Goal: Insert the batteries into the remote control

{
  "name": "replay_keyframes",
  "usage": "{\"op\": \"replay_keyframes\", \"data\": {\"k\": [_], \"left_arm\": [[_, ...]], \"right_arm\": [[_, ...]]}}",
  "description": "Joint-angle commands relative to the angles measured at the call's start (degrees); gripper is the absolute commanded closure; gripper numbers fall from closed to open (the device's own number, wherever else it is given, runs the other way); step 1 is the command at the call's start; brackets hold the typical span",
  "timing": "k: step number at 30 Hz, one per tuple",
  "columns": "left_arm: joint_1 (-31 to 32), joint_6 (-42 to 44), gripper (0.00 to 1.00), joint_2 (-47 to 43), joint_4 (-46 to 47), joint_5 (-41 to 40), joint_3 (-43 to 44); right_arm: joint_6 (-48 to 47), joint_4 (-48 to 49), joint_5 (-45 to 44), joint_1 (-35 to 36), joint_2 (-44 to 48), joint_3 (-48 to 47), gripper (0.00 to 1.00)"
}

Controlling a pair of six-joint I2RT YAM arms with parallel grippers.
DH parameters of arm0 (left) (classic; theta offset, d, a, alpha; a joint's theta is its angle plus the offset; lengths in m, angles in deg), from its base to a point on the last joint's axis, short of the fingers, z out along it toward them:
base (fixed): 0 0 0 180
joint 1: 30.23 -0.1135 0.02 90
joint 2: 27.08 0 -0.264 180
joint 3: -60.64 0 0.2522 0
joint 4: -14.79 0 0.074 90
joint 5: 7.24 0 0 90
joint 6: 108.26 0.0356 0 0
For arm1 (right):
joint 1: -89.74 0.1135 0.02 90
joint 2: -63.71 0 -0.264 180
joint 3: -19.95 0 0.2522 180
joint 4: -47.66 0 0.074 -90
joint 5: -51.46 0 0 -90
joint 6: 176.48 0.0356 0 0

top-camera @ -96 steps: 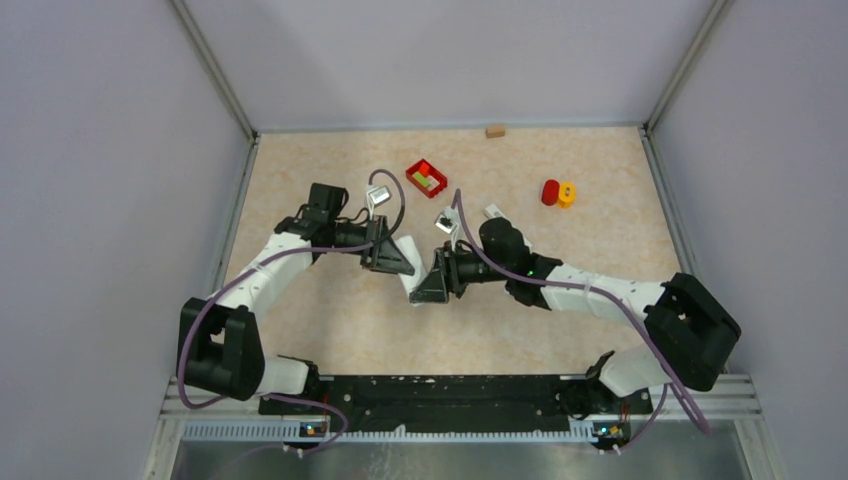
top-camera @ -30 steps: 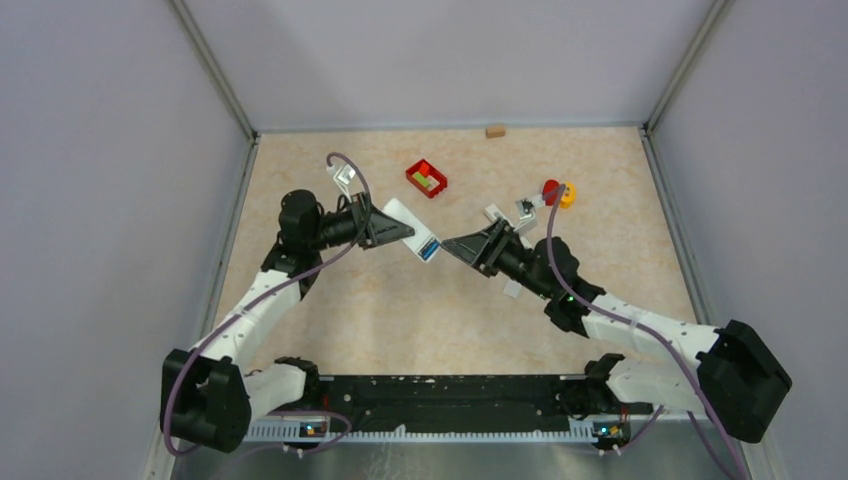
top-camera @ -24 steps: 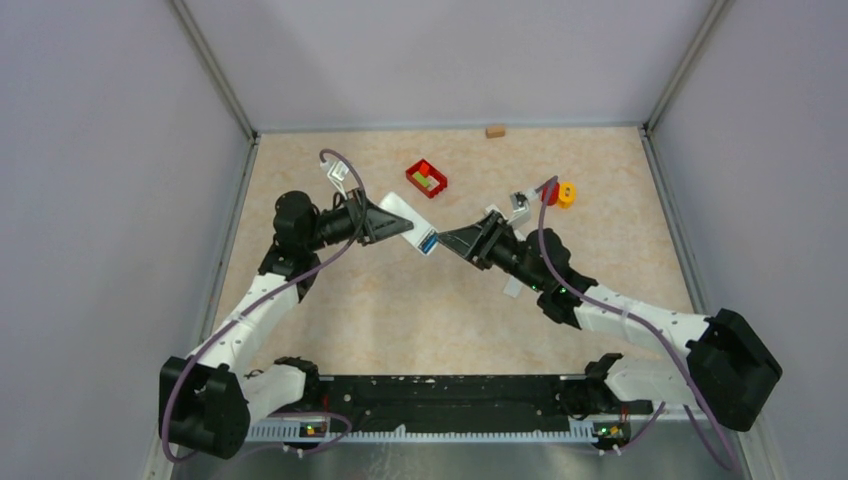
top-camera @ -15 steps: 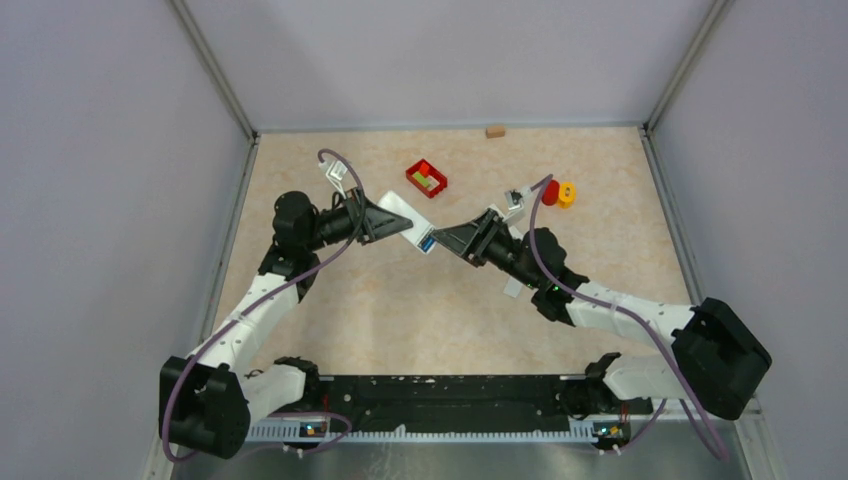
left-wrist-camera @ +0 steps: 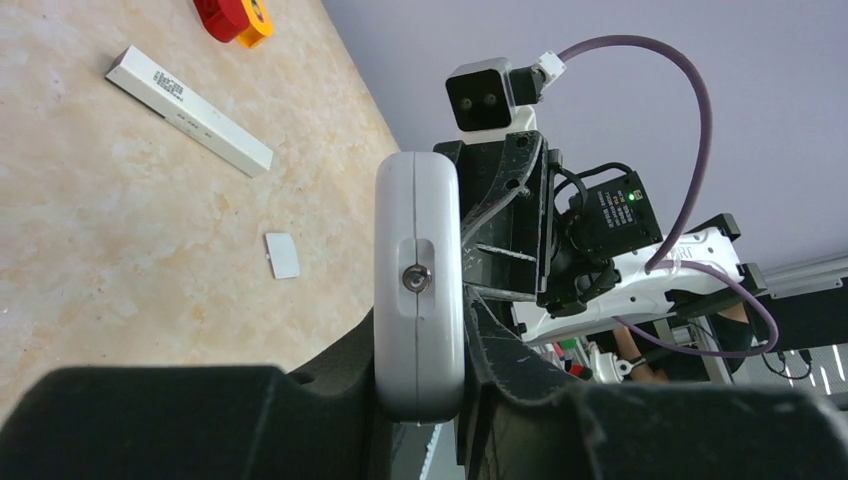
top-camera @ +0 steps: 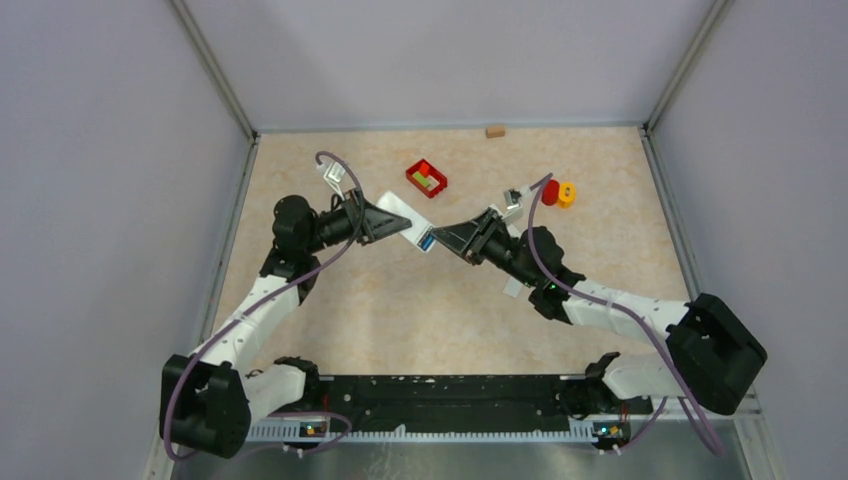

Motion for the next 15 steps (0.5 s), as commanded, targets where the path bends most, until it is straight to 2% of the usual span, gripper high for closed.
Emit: {"op": "replay_keyframes", "data": {"k": [1, 4, 11, 15], "left_arm": [[0.22, -2.21, 1.00, -1.78, 9.62, 4.25, -0.81], [0.22, -2.48, 1.00, -2.30, 11.97, 5.82, -1.49], [0.30, -2.84, 1.00, -3.97, 15.66, 6.71, -2.65], [0.30, -2.83, 1.00, -4.21, 15.59, 5.96, -2.88]], "right_arm": [[2.44, -0.89, -1.39, -0.45, -2.64, -3.39, 0.69], [3.54, -1.25, -1.36, -0.43, -3.45, -4.01, 0.68], [4.32, -2.83, -1.32, -0.45, -4.59, -4.88, 0.84], [3.92, -2.47, -0.20, -0.45, -5.05, -4.93, 0.86]]}}
